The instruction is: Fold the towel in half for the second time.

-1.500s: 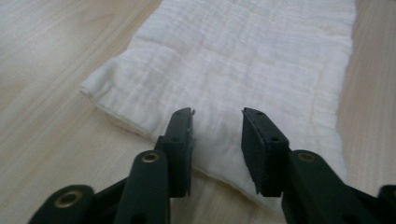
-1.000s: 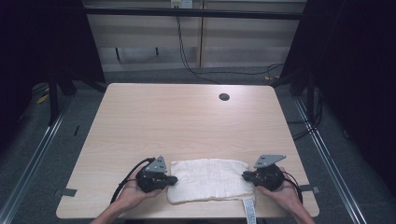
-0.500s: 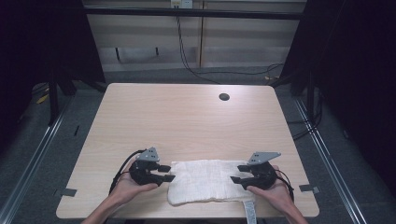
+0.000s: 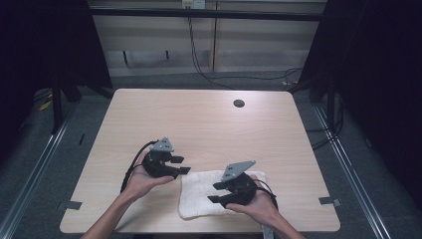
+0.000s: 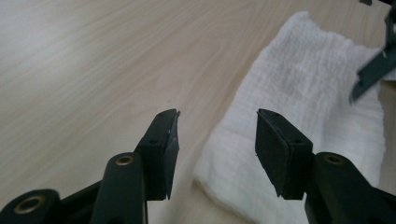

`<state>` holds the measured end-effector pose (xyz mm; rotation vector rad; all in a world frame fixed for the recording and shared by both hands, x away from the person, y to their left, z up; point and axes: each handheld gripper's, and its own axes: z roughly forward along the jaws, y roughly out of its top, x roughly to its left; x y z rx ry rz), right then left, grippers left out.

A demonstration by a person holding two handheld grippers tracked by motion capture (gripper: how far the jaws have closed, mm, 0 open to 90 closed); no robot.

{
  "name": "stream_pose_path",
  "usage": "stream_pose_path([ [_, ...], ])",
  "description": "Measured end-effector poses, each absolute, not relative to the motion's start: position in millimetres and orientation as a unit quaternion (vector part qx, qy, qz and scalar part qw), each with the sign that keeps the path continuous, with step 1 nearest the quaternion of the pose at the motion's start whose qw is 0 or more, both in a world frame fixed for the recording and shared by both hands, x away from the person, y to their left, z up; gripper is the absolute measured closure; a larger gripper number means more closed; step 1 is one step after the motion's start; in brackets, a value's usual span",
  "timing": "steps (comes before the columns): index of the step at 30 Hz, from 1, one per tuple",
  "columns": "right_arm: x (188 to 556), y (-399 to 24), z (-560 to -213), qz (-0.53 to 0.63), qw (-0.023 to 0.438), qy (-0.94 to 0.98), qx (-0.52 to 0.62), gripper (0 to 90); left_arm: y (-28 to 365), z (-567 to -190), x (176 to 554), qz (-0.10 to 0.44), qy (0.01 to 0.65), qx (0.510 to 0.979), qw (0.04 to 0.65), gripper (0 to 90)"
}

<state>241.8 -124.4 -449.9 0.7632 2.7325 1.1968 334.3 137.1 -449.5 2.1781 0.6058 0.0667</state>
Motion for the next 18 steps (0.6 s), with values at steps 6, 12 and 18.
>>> stream_pose_path([
  [6, 241.9, -91.0, -451.7, 0.395, 0.010, 0.893, 0.217, 59.2, 134.1, -460.2, 345.6, 0.024, 0.253, 0.870, 0.422, 49.4],
  [12, 245.8, -55.5, -464.3, 0.377, -0.018, 0.906, 0.193, 61.5, 136.1, -472.6, 348.3, 0.014, 0.267, 0.873, 0.407, 48.3],
  [18, 240.8, -36.3, -482.4, 0.359, -0.022, 0.915, 0.180, 55.5, 137.4, -474.1, 347.7, 0.021, 0.267, 0.876, 0.400, 47.1],
])
